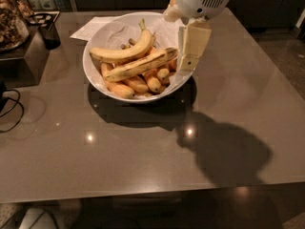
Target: Pick banana from white bowl
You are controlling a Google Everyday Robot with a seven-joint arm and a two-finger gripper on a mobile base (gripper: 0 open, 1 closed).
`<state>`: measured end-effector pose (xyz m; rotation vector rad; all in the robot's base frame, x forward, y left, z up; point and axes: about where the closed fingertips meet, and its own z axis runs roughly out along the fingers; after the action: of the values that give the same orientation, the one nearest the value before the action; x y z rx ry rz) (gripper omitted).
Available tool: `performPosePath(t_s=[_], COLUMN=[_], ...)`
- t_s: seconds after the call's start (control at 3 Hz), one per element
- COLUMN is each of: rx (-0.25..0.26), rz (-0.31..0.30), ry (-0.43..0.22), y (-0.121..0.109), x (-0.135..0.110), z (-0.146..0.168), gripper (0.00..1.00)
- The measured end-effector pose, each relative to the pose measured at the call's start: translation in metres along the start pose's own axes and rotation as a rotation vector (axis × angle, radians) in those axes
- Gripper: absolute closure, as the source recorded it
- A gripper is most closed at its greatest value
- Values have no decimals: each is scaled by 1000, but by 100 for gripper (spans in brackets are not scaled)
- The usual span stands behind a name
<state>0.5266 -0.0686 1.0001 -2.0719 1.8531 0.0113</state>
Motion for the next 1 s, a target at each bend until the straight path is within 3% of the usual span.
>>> performPosePath(t_s=[0.33,0.67,1.0], rx=[-21,-43,-71], rz=[-24,-37,-48], ry=[-30,-44,-47], y=[-12,-20,-24], x=[-12,-19,-26], z=[9,21,36], gripper=[39,44,40])
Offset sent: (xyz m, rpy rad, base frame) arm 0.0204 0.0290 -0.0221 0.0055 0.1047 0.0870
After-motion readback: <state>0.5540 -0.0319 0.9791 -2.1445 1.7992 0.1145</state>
